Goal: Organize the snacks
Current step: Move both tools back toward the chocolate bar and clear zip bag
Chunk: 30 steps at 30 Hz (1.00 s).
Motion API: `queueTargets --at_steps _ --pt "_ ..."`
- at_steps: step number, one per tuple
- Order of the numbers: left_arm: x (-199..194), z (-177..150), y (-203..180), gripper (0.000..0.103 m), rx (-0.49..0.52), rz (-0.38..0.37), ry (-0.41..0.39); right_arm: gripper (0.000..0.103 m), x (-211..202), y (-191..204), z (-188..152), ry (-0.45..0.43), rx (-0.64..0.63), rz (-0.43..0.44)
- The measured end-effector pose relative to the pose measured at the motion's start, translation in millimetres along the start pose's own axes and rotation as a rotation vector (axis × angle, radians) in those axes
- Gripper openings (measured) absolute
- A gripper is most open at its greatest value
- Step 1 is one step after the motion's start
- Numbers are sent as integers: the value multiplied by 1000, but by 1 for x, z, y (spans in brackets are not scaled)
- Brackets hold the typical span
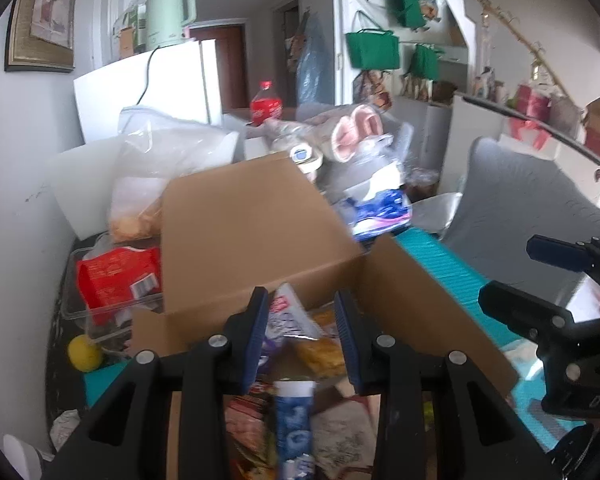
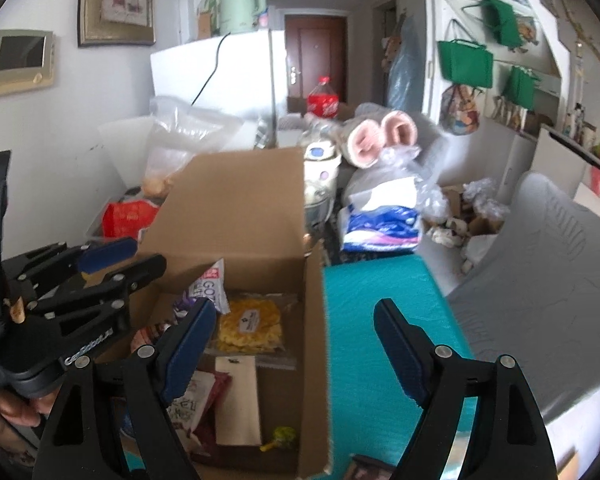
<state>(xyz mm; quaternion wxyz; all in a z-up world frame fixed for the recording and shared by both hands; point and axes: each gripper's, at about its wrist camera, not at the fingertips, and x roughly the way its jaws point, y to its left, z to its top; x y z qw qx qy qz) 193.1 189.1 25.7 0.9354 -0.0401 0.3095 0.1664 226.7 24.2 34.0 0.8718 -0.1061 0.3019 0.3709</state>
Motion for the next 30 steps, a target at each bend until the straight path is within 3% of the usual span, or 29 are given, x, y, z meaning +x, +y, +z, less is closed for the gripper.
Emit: queueTargets --at_steps 5,14,20,30 --pt "-18 -1 -19 34 50 -4 -45 82 -28 -8 -5 -34 7 -57" --pt "-47 -7 -56 34 129 -102 -91 82 -78 -20 -23 -82 44 -144" --pt "-55 -16 -85 34 193 -196 -81 82 -104 -28 -41 -87 65 -198" --pt "-58 -38 -132 34 284 -292 -33 83 -127 -56 -84 -47 156 -269"
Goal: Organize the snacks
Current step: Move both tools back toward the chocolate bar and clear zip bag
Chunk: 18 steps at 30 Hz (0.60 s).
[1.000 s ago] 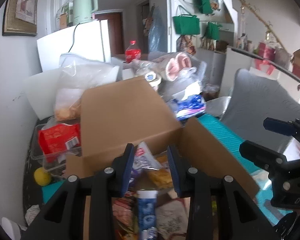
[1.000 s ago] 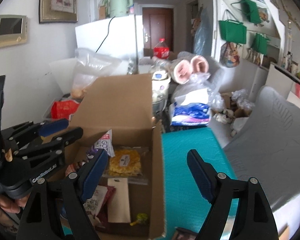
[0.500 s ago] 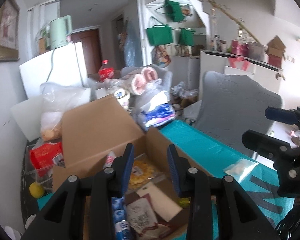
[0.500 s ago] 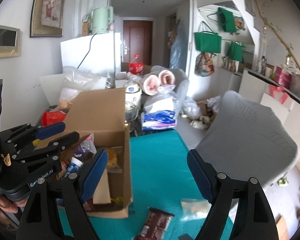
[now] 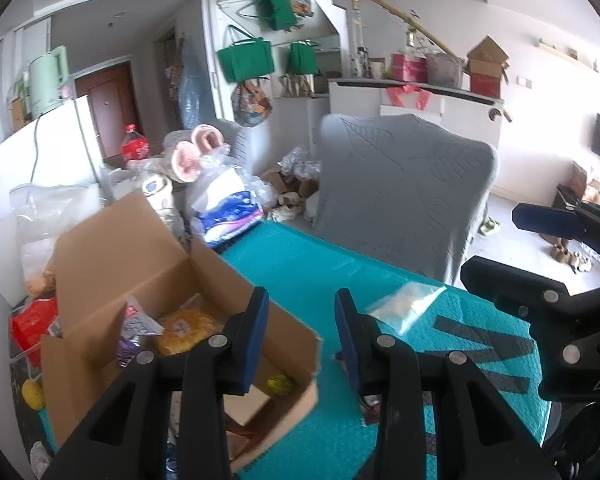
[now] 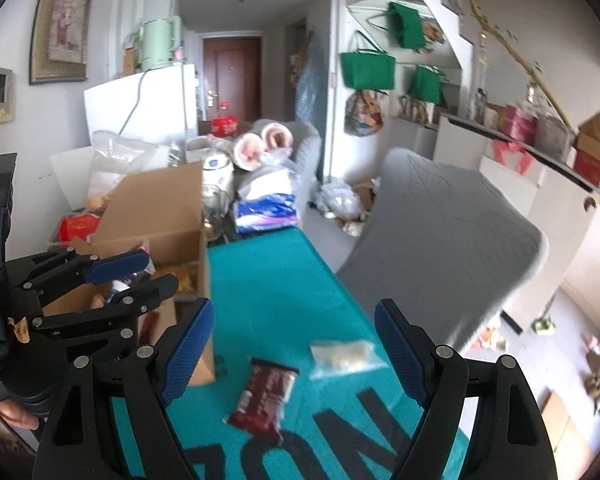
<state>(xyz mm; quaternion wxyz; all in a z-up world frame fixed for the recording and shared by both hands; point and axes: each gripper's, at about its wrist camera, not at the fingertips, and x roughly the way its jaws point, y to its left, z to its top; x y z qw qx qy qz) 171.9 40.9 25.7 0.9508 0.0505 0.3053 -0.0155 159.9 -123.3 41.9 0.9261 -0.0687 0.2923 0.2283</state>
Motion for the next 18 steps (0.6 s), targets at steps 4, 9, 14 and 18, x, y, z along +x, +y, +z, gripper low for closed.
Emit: queueTargets --at_steps 4,9,14,18 --pt "2 -6 -17 34 21 -24 12 83 -1 -14 -15 24 33 -20" --pt "11 -13 -33 34 7 -94 56 83 -5 -30 -33 45 72 -34" --pt "24 -21 -48 34 -7 -126 91 83 -6 -41 -49 68 87 -43" --pt "30 -33 -57 34 -25 -112 96 83 -5 -51 -64 92 101 -53"
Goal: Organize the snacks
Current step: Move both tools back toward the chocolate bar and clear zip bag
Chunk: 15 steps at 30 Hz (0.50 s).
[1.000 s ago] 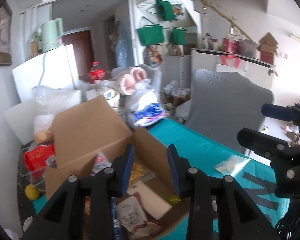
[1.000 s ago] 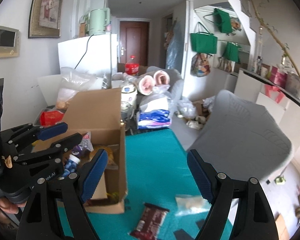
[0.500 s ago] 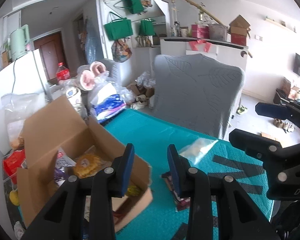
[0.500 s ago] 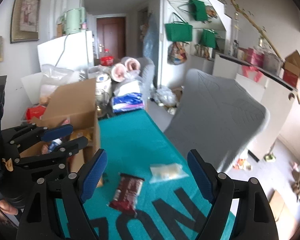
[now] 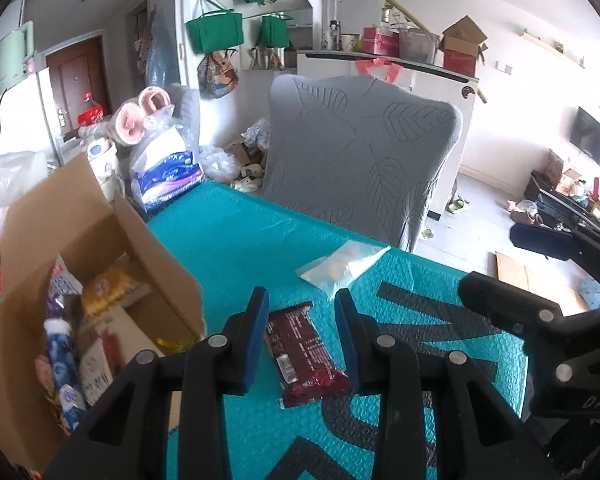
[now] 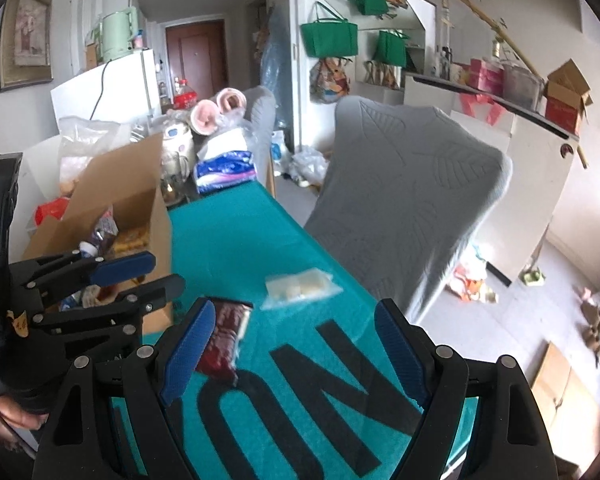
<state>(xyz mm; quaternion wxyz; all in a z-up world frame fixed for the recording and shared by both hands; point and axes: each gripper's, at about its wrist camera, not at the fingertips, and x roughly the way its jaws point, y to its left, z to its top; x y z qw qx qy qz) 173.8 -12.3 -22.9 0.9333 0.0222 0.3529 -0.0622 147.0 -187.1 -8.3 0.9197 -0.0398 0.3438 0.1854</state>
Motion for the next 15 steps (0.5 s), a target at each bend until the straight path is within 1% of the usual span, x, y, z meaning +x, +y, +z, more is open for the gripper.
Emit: queueTargets --at_steps 4,7,9,12,15 --pt "13 -12 -3 34 -40 -10 41 83 6 -9 -12 18 19 13" --pt "21 -20 -3 34 -70 -6 53 83 12 -15 -21 34 30 36" --pt "29 -24 -3 34 -85 -20 63 83 18 -18 -25 48 33 46" --pt "45 -31 -4 34 -110 -32 110 83 25 -21 -30 60 31 55" --pt "59 -35 -4 34 -132 -47 138 83 32 -23 -35 71 22 71"
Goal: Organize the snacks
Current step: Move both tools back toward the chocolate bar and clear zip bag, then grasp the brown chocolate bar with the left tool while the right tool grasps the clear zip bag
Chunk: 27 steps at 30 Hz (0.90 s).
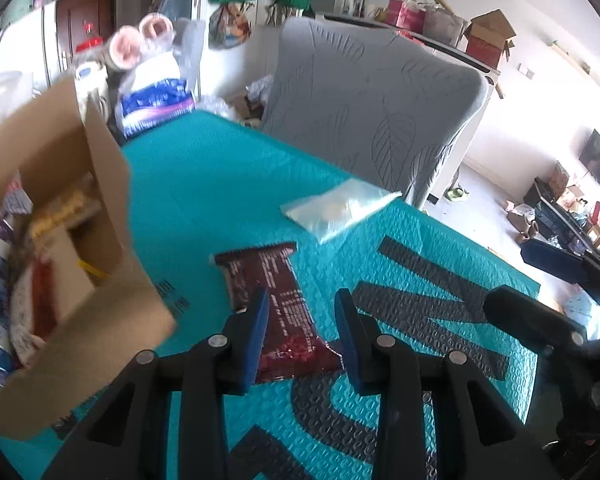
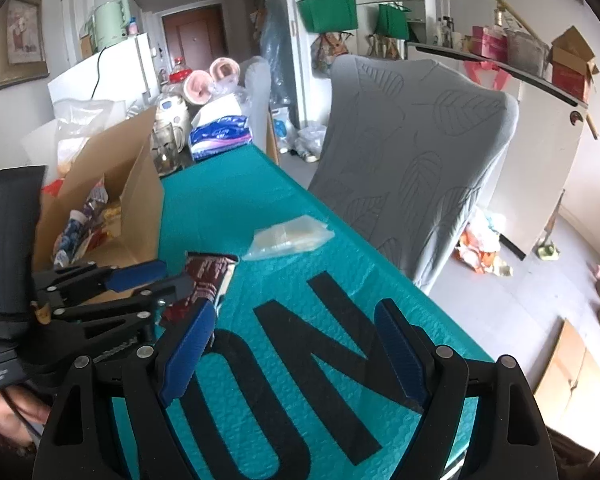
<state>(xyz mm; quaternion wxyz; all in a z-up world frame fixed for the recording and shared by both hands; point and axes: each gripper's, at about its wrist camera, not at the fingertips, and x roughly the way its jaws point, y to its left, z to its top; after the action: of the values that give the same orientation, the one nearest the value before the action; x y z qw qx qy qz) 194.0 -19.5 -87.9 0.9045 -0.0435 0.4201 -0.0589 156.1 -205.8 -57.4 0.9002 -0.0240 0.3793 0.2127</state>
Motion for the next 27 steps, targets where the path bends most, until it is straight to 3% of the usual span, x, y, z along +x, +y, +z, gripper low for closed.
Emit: queueTargets --at_steps 6,12,15,18,27 --pt "21 0 0 34 3 56 31 83 18 -11 -2 19 -2 23" --pt "28 2 -9 34 62 163 15 83 41 -20 5 37 -20 61" --pt "25 1 -6 34 28 160 11 83 50 -22 12 37 -42 72" --pt "20 -2 -2 34 -16 141 7 95 58 -23 24 37 -57 96" --pt "8 -9 5 34 -44 233 -24 100 97 -8 57 70 -143 106"
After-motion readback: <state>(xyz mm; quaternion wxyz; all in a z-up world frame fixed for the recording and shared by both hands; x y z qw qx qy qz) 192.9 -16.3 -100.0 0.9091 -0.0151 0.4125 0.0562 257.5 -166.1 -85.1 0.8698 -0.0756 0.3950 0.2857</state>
